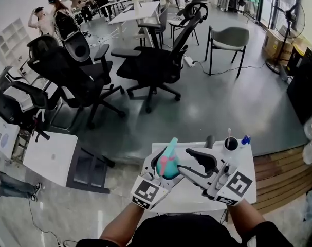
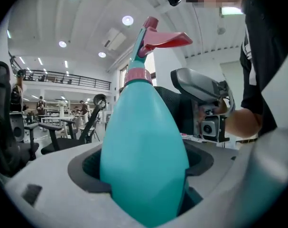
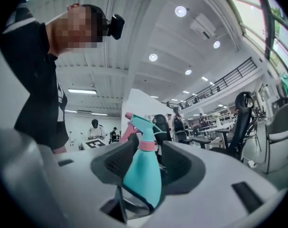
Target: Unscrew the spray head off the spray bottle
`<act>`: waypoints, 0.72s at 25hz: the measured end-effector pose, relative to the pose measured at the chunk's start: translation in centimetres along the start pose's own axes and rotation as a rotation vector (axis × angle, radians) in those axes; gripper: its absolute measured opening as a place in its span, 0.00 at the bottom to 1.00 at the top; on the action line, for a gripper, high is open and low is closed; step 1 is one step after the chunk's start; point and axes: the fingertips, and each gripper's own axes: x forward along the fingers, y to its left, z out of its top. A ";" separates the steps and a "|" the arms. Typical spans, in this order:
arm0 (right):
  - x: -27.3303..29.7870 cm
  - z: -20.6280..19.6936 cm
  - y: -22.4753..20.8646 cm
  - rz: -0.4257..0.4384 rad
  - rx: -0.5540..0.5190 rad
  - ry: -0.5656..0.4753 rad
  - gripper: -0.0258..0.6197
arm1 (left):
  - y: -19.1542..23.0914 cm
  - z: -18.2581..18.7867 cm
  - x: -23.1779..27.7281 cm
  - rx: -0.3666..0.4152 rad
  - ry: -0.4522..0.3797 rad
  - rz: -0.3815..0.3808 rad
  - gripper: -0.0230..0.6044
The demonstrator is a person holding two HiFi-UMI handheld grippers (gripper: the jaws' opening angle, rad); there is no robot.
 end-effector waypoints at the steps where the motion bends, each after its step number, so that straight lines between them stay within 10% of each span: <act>1: 0.1 -0.1 -0.1 -0.012 -0.005 0.011 0.33 | 0.1 -0.1 0.1 0.004 0.003 0.014 0.72; 18: 1.4 -0.7 0.3 -0.068 0.069 0.051 0.26 | -2.0 0.4 1.1 0.070 0.026 0.015 0.72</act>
